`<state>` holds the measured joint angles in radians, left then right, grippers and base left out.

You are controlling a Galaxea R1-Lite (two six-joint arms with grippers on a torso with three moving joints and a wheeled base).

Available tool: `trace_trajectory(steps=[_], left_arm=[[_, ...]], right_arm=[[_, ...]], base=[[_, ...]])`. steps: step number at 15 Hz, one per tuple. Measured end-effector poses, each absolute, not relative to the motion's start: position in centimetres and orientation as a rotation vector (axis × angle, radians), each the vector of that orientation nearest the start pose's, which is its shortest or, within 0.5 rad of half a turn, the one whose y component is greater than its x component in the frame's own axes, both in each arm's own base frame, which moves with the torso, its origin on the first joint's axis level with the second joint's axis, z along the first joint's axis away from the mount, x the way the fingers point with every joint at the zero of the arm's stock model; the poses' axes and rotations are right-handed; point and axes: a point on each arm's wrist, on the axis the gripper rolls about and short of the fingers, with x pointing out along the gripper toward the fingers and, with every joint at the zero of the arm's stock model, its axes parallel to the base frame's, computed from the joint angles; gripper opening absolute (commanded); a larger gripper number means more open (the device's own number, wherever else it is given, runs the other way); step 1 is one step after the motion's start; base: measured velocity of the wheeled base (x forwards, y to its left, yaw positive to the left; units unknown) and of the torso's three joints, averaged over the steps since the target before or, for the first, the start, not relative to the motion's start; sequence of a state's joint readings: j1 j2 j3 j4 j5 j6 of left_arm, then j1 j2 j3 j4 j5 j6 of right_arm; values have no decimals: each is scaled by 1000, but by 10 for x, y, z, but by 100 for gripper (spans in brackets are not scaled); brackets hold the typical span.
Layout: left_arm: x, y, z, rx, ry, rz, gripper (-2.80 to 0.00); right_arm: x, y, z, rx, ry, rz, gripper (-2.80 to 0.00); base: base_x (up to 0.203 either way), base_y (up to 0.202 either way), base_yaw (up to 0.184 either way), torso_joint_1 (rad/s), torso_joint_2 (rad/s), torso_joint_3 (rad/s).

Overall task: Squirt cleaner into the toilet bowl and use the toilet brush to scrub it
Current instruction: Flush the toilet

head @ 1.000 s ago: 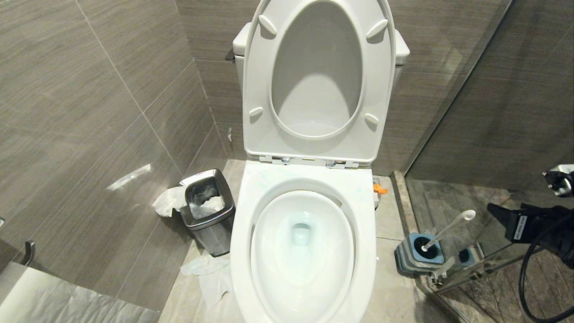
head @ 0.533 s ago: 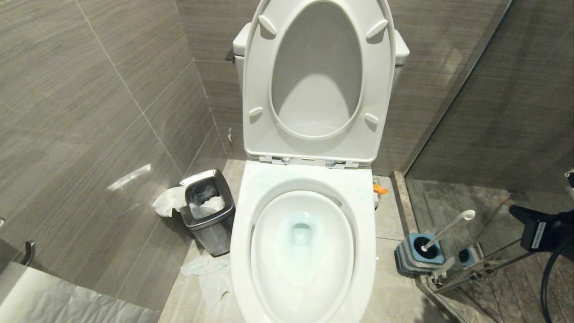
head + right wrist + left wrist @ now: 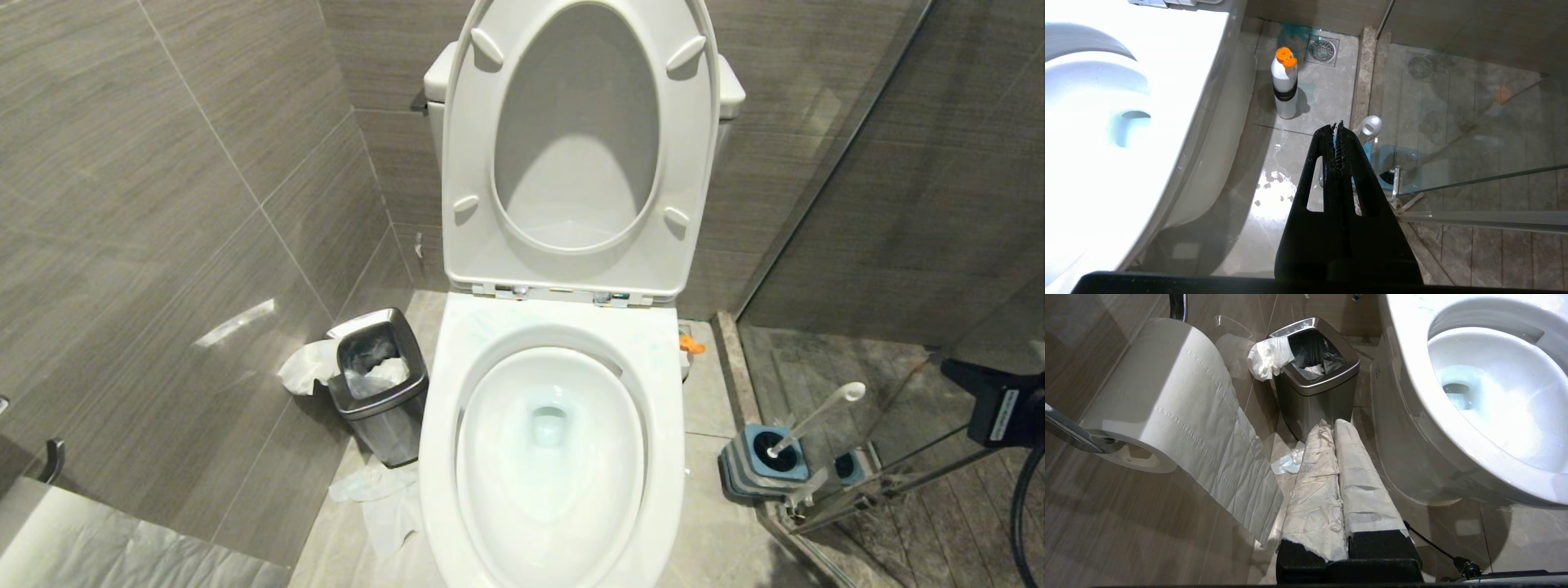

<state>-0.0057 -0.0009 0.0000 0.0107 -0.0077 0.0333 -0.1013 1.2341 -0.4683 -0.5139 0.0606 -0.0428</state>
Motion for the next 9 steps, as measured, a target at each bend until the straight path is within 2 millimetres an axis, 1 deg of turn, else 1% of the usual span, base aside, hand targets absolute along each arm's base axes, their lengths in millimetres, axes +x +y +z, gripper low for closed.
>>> trace_trajectory(steps=[2,5,7,9], left_arm=[[-23,0,74,34,9,-14,-280],[-23,0,74,33,10,-14,-280],[-23,0,74,33,9,-14,-280],[-23,0,74,34,10,-14,-280]], right_arm=[[173,-16,205,-32,258,-33,-280],[159,-13,222,-55,236,-19,-280],[147,-7,232,-72,194,14,-280],[132,-2,238,-78,181,47,-280]], base=[[0,0,0,0,0,0],[0,0,0,0,0,0],[0,0,0,0,0,0],[0,0,0,0,0,0]])
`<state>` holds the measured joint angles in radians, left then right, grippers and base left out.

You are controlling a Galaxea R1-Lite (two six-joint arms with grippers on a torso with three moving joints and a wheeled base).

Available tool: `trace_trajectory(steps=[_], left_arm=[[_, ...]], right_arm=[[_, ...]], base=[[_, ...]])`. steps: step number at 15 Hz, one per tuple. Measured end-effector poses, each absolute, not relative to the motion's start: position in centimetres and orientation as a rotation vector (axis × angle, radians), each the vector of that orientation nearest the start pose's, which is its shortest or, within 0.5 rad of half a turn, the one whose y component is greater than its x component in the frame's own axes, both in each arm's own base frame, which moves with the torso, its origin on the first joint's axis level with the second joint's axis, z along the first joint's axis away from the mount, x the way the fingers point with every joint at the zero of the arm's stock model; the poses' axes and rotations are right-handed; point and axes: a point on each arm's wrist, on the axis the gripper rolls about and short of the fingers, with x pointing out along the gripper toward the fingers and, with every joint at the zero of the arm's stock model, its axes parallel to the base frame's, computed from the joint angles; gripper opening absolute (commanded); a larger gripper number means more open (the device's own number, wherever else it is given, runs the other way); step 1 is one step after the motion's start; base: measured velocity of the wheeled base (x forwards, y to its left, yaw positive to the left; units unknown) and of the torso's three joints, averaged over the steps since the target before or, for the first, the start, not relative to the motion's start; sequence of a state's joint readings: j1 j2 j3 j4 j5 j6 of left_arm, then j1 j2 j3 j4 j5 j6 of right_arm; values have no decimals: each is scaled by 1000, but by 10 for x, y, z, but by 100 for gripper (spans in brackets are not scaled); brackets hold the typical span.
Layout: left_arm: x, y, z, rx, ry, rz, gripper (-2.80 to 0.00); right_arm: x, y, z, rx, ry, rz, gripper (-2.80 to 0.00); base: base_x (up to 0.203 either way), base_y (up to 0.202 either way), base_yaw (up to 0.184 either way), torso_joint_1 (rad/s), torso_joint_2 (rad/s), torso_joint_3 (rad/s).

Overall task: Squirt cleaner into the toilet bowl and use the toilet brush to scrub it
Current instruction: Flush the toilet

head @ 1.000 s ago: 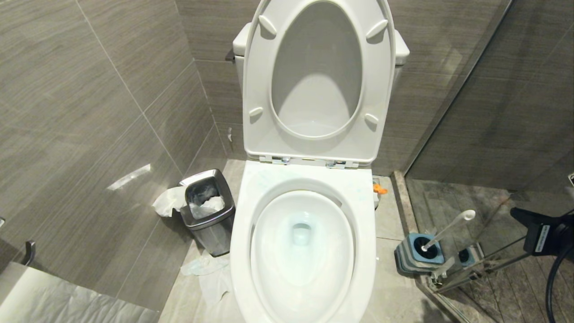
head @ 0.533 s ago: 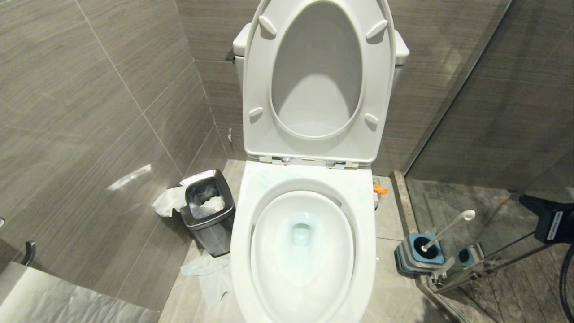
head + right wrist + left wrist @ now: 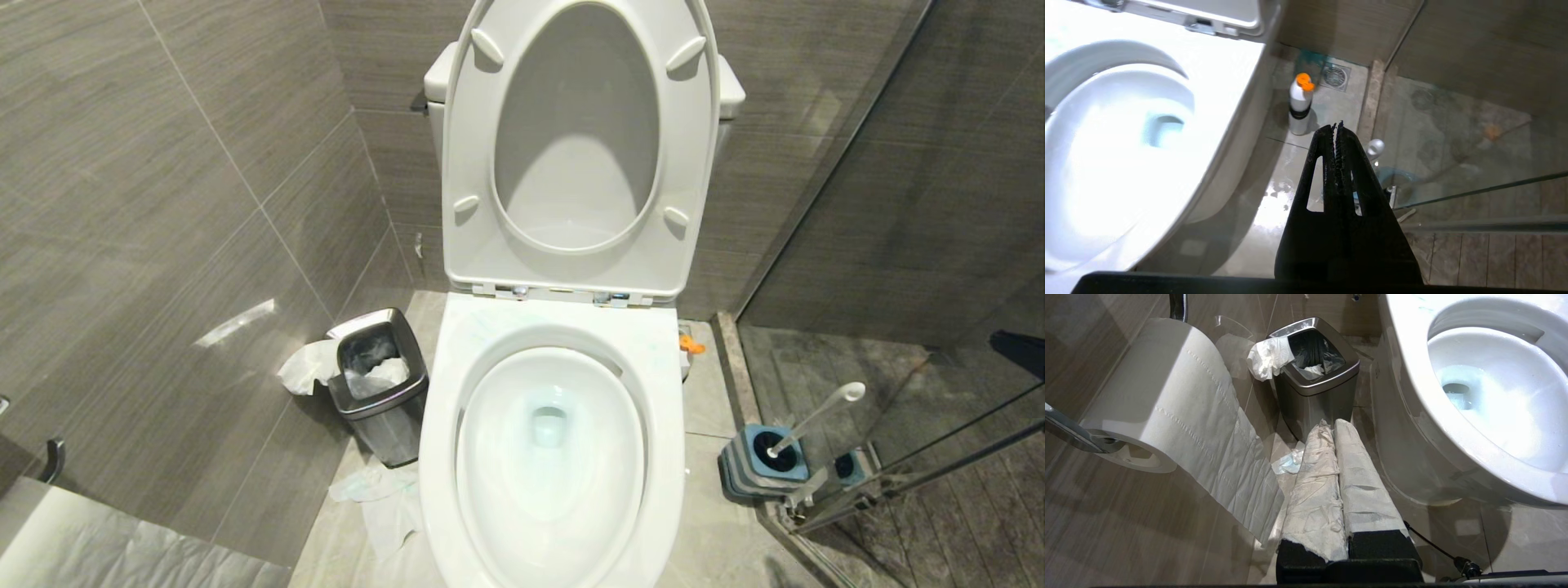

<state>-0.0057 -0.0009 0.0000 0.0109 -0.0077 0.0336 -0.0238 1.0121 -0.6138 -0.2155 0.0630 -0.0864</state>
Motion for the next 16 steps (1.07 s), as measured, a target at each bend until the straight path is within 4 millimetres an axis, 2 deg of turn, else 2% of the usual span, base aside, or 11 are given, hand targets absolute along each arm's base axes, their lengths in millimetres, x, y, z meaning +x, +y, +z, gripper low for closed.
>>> trace_trajectory(steps=[6,11,16], left_arm=[[-23,0,74,33,10,-14,-280],[-23,0,74,33,10,-14,-280],[-23,0,74,33,9,-14,-280]], right_arm=[[86,1,242,-81,145,70,-280],[44,2,214,-80,116,83,-280],[12,2,185,-73,77,79,-280]], base=[[0,0,0,0,0,0],[0,0,0,0,0,0],[0,0,0,0,0,0]])
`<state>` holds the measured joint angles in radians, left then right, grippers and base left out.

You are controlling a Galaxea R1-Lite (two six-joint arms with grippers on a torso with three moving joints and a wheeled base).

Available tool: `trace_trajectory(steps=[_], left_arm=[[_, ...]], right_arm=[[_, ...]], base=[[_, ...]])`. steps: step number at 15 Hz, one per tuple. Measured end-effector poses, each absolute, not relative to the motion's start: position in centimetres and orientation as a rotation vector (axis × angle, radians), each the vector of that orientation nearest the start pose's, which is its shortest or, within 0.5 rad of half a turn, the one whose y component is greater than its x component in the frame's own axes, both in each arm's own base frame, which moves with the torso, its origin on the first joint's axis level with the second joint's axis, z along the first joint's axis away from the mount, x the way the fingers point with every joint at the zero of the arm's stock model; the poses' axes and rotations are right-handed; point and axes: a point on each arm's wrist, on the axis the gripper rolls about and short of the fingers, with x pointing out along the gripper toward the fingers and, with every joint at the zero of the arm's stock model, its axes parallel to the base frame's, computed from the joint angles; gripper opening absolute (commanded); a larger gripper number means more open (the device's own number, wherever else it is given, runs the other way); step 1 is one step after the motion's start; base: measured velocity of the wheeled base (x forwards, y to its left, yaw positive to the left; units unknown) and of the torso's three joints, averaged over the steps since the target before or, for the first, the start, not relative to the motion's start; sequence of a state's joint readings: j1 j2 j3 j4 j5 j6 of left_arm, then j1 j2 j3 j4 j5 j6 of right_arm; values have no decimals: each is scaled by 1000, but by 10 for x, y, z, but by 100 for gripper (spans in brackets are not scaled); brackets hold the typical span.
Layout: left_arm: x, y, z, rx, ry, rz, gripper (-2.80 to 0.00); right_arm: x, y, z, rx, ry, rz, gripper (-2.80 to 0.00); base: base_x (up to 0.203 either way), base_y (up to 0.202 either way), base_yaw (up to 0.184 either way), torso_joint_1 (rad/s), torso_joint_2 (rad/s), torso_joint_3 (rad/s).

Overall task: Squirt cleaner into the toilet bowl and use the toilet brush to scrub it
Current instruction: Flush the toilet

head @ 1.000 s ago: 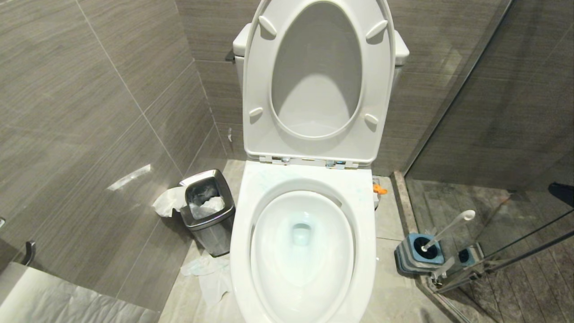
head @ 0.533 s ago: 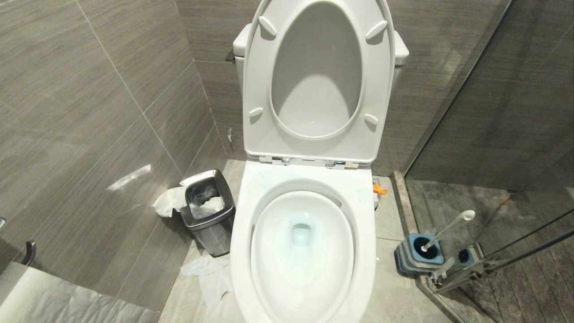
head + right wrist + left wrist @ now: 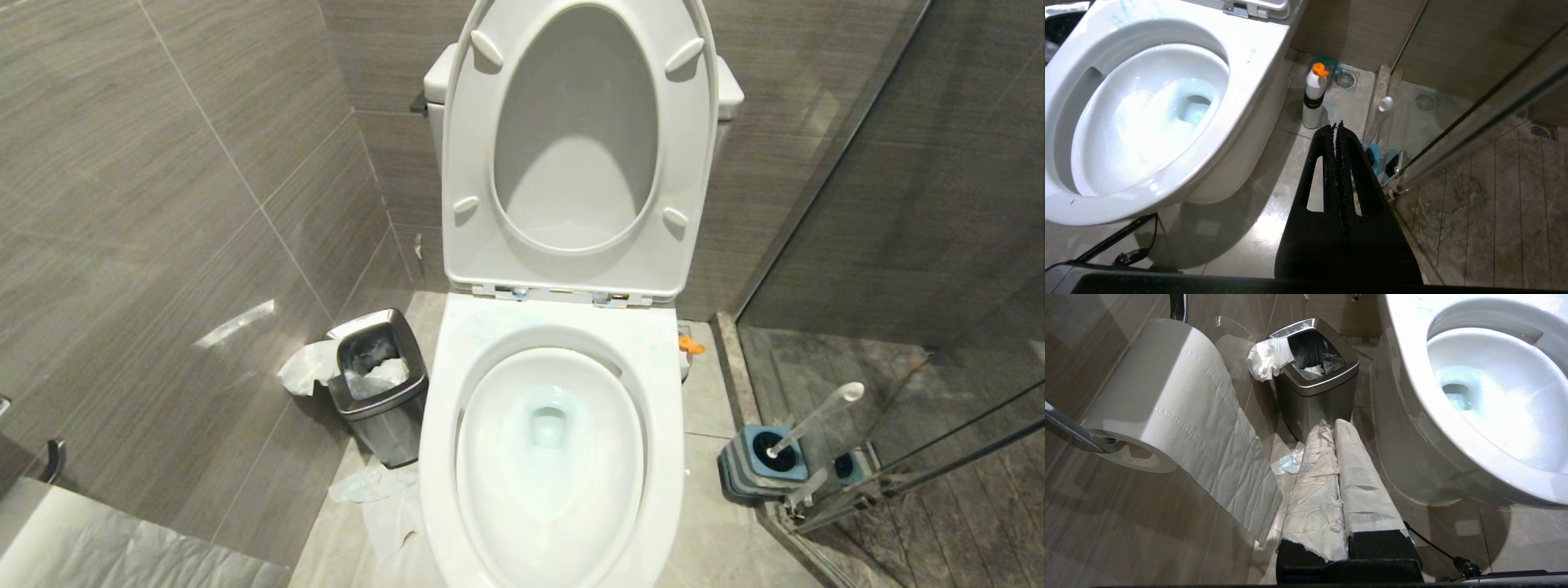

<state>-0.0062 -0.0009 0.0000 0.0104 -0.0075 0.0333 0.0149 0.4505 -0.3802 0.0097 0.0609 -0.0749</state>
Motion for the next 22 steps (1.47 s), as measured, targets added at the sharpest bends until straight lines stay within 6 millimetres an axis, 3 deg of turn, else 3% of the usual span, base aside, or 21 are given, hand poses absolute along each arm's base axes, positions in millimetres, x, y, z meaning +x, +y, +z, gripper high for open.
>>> trace_trajectory(steps=[6,14,22], left_arm=[[-23,0,74,33,10,-14,-280],[-23,0,74,33,10,-14,-280],[-23,0,74,33,10,-14,-280]], right_arm=[[-4,1,165,-76,37,63,-280],[-17,1,105,-75,46,62,-280],[-23,0,79,-83,-4,43,-280]], base=[[0,0,0,0,0,0],[0,0,0,0,0,0],[0,0,0,0,0,0]])
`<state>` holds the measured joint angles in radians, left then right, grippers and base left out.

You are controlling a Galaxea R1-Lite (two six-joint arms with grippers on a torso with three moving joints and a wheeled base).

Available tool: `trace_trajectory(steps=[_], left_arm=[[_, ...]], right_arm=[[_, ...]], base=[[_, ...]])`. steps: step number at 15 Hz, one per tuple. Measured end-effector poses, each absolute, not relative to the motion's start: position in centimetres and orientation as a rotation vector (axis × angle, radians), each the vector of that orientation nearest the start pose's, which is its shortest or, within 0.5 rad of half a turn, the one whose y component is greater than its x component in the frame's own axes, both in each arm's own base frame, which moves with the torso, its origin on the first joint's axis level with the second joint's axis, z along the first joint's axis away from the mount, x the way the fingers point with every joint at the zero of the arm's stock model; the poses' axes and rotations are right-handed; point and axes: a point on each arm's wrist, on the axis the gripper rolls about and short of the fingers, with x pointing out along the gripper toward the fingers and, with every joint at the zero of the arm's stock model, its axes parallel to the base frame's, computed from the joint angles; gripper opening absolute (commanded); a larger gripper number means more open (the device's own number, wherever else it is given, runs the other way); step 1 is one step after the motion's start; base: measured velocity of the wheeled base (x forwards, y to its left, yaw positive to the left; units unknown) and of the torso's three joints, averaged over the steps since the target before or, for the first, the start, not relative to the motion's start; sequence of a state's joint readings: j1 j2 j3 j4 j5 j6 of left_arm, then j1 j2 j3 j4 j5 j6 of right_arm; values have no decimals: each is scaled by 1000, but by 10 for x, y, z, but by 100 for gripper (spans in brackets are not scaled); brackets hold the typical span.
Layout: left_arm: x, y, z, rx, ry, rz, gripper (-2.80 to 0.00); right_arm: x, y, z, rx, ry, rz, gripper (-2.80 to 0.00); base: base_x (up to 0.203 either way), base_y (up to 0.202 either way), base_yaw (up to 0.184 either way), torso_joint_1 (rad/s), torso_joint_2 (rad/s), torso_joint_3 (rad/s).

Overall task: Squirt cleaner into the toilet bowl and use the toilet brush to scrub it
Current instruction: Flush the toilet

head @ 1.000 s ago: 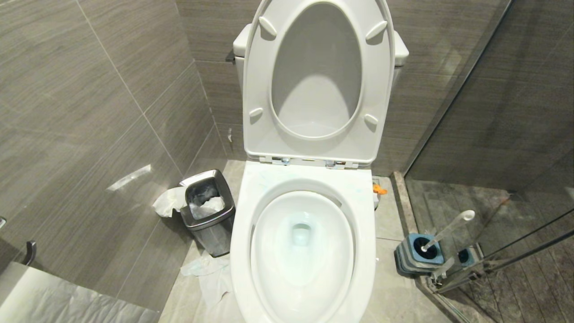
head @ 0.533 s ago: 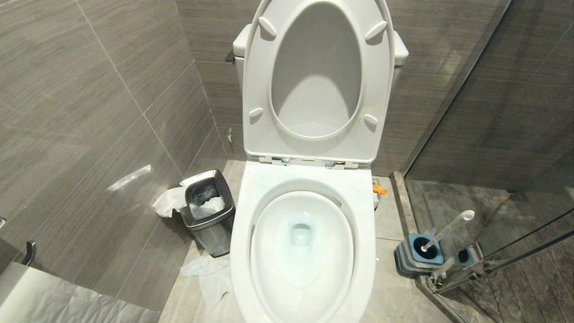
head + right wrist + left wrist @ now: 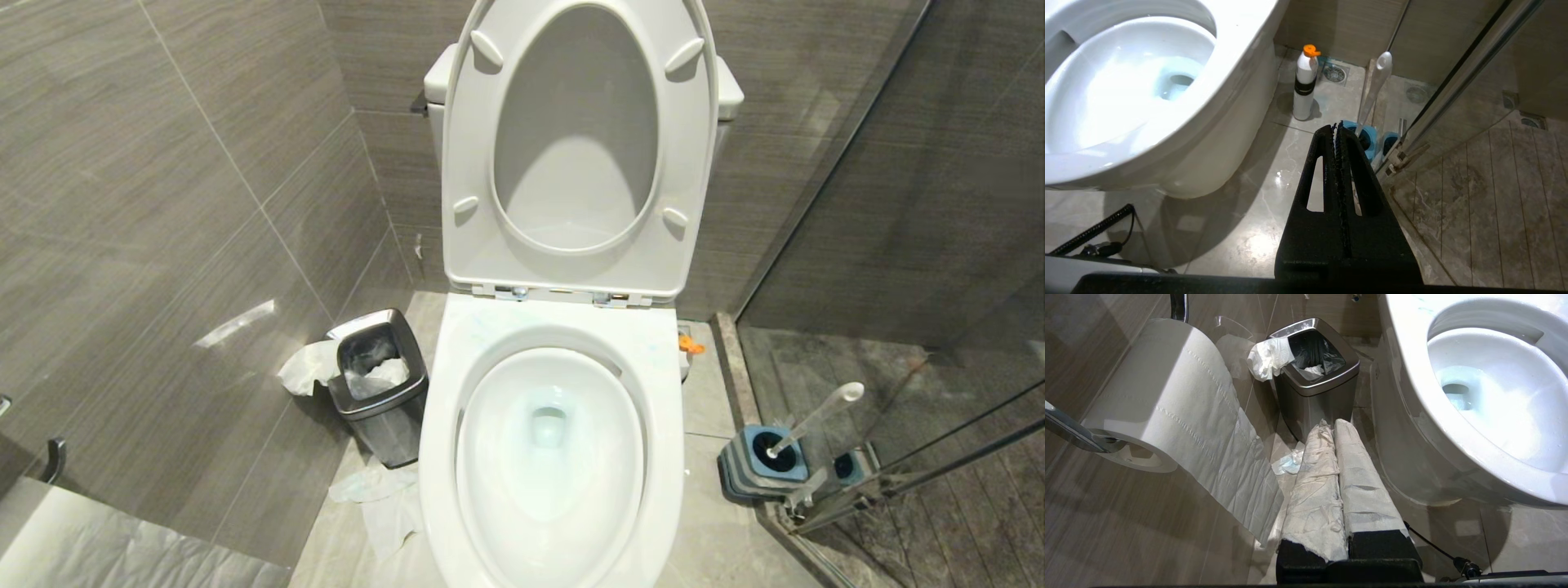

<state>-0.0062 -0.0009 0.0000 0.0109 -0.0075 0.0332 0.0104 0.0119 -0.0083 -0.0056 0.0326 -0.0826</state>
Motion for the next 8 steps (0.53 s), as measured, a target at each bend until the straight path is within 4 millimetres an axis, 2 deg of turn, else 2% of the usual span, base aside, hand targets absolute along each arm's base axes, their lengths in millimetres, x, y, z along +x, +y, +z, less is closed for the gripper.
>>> trace_trajectory(steps=[8], left_arm=[[-23,0,74,33,10,-13,-280]], right_arm=[[-23,1,76,-95,-4,43,-280]], base=[[0,0,0,0,0,0]])
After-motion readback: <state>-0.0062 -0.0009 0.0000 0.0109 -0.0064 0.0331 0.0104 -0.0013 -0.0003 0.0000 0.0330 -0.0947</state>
